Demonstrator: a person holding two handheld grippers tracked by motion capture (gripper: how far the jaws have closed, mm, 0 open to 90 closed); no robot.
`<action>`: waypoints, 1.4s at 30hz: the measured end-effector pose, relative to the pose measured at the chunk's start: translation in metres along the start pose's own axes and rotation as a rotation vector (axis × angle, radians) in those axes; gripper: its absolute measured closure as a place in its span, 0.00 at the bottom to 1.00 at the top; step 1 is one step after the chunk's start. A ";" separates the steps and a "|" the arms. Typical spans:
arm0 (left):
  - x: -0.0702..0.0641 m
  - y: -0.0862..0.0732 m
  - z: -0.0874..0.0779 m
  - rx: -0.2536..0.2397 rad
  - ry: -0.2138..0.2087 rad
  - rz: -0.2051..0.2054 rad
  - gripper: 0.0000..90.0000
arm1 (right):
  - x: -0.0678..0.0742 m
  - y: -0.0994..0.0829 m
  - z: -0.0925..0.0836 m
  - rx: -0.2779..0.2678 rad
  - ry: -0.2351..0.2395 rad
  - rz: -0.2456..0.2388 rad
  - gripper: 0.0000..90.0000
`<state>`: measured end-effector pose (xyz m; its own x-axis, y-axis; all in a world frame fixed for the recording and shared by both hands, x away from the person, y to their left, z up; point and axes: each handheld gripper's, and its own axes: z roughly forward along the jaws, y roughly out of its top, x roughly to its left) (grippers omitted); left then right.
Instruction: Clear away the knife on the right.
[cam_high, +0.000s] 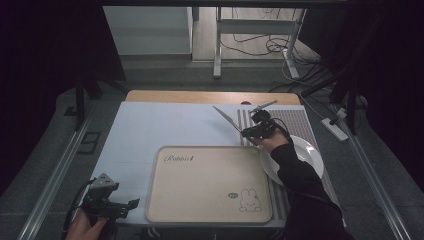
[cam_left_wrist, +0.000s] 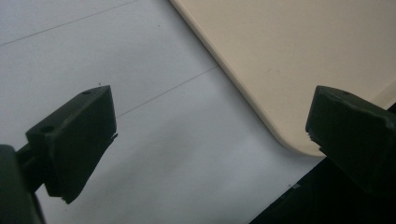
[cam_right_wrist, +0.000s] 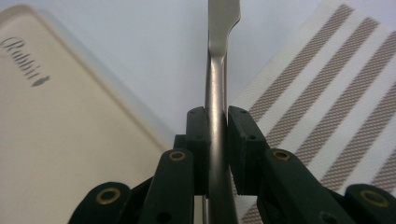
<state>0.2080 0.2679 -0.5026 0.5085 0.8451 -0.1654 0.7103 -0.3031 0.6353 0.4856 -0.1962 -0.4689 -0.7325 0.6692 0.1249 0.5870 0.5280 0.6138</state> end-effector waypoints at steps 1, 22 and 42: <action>0.000 0.000 0.000 0.000 0.000 0.000 0.03 | 0.003 -0.001 0.000 -0.002 0.001 -0.007 0.89; -0.001 0.000 0.000 0.003 0.004 0.001 0.03 | 0.078 -0.043 -0.021 0.042 0.058 -0.144 0.89; 0.000 0.000 0.000 0.002 0.001 -0.003 0.03 | 0.109 -0.107 -0.037 0.139 0.037 -0.167 0.89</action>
<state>0.2081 0.2677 -0.5025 0.5058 0.8464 -0.1664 0.7126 -0.3013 0.6336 0.3305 -0.1988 -0.4923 -0.8344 0.5478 0.0605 0.4960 0.6986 0.5156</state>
